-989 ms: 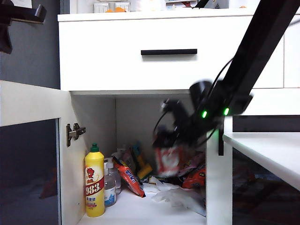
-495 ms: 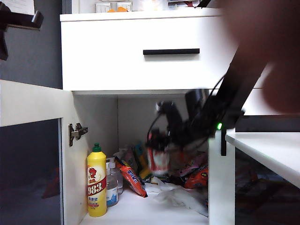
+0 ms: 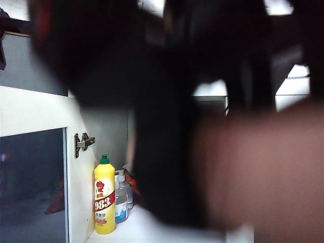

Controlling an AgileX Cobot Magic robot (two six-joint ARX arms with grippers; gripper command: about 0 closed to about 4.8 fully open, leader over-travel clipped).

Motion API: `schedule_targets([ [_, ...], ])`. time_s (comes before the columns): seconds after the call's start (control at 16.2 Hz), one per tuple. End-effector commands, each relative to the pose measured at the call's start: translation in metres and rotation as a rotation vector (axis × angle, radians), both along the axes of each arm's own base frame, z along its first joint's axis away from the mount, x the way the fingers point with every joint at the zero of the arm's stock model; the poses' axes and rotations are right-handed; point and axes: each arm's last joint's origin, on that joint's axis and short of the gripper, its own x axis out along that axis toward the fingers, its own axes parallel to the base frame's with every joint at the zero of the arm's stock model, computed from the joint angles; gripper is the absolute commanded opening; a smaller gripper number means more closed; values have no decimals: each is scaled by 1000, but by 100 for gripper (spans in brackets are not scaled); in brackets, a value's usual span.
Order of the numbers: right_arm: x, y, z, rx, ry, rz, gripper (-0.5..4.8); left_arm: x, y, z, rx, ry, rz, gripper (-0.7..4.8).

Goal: Open the left door of the white cabinet, pick up a can of beverage from the table on the right, place it inside the cabinet, and finally close the cabinet door.

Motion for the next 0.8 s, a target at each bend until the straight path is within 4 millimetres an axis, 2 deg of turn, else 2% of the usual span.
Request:
schedule_targets([
  [0.06, 0, 4, -1, 31, -38, 14, 179, -1, 1, 0, -14, 2, 12, -6],
  [0.8, 4, 2, 11, 53, -166, -90, 179, -1, 1, -1, -14, 7, 14, -6],
])
